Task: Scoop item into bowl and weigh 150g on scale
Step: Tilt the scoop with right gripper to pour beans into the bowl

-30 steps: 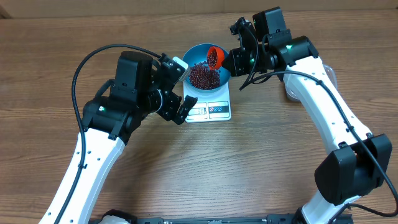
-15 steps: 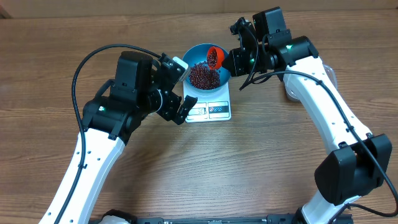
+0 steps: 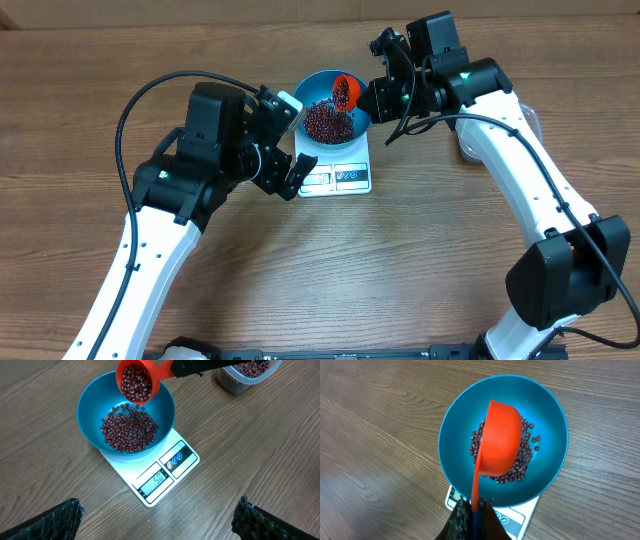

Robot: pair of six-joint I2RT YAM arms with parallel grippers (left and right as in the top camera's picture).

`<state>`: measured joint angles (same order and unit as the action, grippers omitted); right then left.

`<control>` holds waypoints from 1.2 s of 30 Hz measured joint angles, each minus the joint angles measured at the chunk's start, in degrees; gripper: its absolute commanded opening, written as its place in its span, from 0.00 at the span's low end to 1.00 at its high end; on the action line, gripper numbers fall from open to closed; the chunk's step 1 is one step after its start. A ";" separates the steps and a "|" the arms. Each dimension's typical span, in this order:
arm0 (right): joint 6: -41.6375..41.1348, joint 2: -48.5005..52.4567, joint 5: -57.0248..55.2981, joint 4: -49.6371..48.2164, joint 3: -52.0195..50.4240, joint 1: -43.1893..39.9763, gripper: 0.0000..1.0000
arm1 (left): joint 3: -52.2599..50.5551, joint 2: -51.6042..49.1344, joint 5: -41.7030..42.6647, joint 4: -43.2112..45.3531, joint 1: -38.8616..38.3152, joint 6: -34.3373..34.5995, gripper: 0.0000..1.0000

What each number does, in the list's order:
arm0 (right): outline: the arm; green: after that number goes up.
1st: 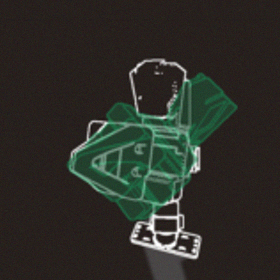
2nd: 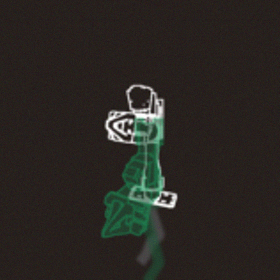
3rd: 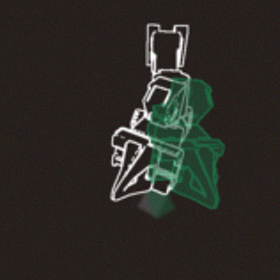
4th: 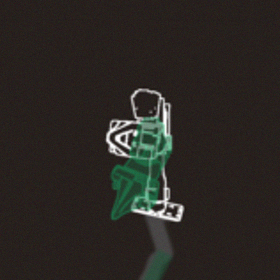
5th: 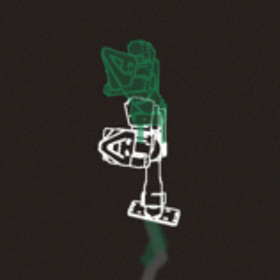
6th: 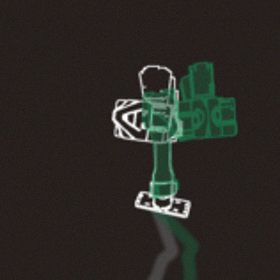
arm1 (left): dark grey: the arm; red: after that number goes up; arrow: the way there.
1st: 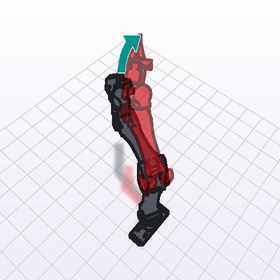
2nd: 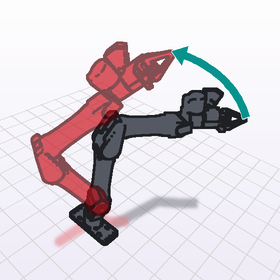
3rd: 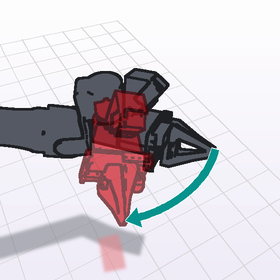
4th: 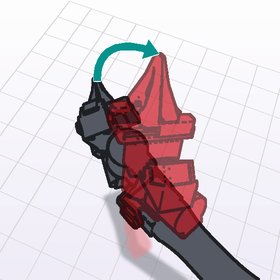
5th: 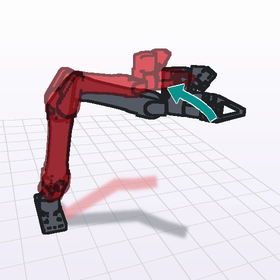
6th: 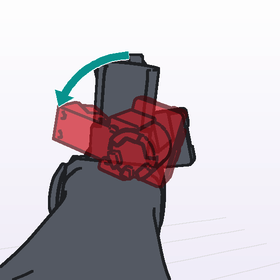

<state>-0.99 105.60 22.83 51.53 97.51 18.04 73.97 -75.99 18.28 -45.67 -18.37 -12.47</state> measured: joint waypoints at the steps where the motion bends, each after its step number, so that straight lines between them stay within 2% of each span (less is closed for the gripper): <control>1: 0.24 0.00 -0.15 0.09 0.00 0.00 0.04 | 0.00 0.00 0.00 0.00 0.00 0.00 1.00; 16: 7.19 0.00 -3.26 2.62 0.00 0.11 0.04 | 0.00 0.02 0.00 0.00 0.00 0.00 1.00; 36: 5.66 0.00 -3.61 2.40 0.00 0.81 0.04 | 0.00 0.02 0.00 0.00 0.00 0.00 1.00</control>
<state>4.67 105.60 19.22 53.93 97.51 18.85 73.97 -75.96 18.28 -45.67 -18.37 -12.47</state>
